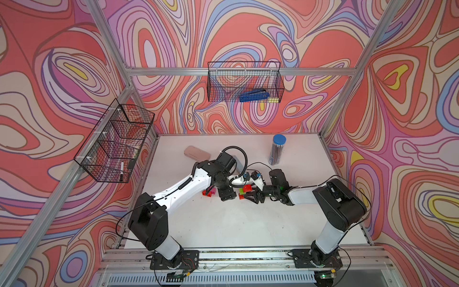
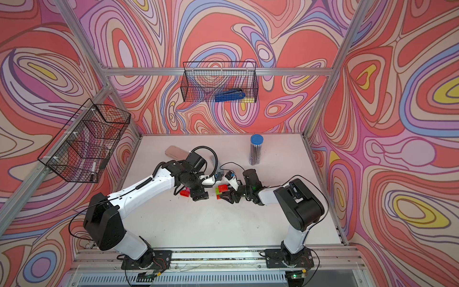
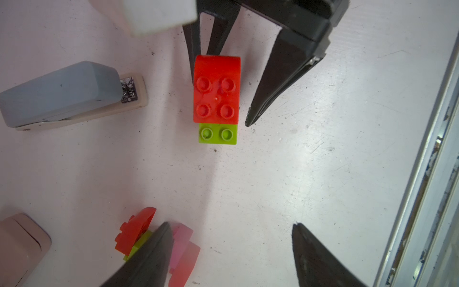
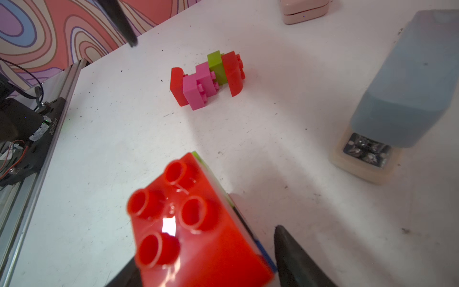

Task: Assemble the letter s with lego
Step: Adjust the lego brick at the center of the board.

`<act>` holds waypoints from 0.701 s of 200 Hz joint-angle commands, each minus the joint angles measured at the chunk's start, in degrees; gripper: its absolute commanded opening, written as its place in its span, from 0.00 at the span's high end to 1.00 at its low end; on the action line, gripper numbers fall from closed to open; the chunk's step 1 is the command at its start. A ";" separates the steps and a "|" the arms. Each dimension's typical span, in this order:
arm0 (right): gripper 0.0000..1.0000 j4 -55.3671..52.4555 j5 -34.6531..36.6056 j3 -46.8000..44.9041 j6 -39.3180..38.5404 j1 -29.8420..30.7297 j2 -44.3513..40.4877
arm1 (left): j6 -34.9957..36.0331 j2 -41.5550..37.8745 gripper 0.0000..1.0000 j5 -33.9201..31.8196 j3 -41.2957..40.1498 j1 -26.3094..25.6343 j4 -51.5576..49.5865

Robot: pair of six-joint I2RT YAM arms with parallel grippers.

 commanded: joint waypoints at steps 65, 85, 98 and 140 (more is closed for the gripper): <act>0.39 -0.36 2.79 -2.91 0.44 2.15 -2.31 | 0.42 0.41 0.22 0.84 -0.08 0.36 -2.12; 0.42 0.01 3.98 -3.14 0.43 2.42 -2.57 | 0.51 0.32 0.23 0.80 -0.33 0.36 -1.86; 0.44 0.49 4.61 -3.46 0.68 2.42 -3.05 | 0.51 0.52 0.22 0.68 -0.28 0.36 -1.93; 0.50 1.03 5.76 -3.82 0.85 2.51 -3.37 | 0.52 0.93 0.23 0.24 -0.28 0.45 -1.99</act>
